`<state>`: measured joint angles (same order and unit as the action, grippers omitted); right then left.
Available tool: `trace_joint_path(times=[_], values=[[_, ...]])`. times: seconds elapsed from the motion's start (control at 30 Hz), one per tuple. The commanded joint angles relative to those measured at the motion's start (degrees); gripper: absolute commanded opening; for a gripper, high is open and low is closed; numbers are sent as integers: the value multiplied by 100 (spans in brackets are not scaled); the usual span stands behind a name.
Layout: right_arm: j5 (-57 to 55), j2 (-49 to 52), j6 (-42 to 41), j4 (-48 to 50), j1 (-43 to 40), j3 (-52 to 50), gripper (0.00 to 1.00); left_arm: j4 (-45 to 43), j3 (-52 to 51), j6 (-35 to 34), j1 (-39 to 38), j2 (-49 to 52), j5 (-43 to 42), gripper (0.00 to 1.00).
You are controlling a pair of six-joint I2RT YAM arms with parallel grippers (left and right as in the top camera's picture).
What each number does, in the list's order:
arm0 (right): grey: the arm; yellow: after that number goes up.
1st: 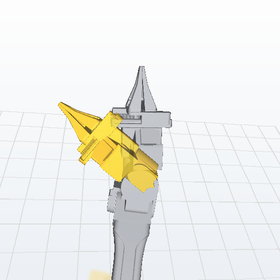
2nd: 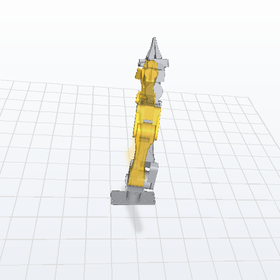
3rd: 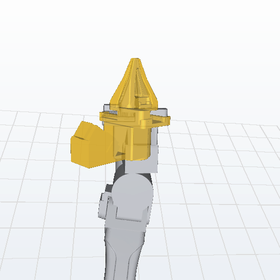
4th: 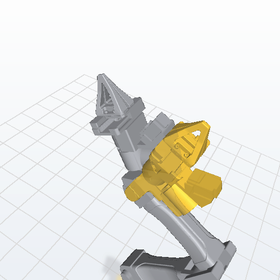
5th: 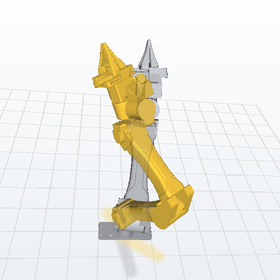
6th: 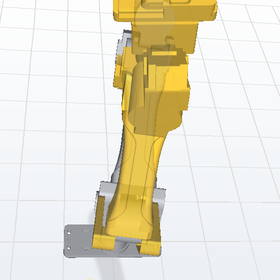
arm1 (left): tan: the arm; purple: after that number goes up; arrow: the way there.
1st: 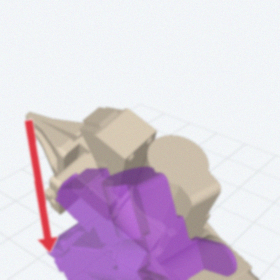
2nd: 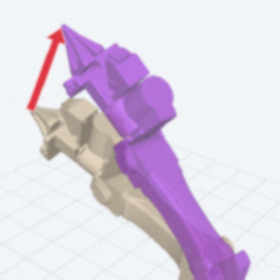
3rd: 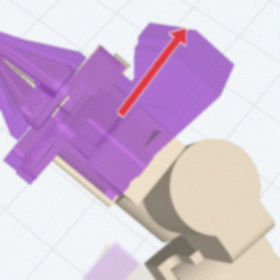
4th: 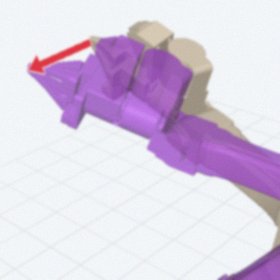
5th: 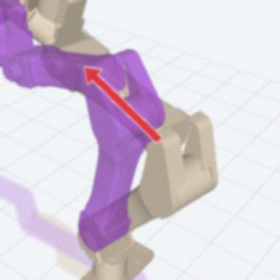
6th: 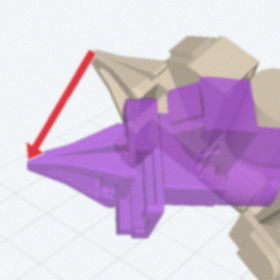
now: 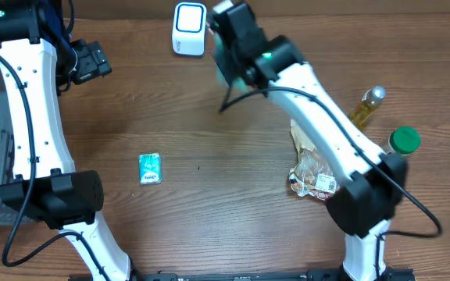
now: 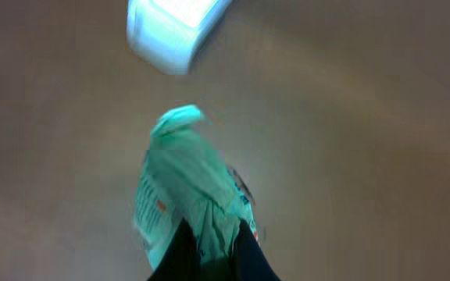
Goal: Scan the item barcode
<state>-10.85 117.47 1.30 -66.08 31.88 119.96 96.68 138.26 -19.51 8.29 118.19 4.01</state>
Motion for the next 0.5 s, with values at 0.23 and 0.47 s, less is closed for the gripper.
trace_joint_path(times=[0.23,0.47], values=[[1001,170,-903,-2068,-116,-1349,4,11,-22,22,-7,-131,-46,99],[55,170,-1307,-1198,-258,-2457,40,11,-22,22,-7,-131,-46,100]])
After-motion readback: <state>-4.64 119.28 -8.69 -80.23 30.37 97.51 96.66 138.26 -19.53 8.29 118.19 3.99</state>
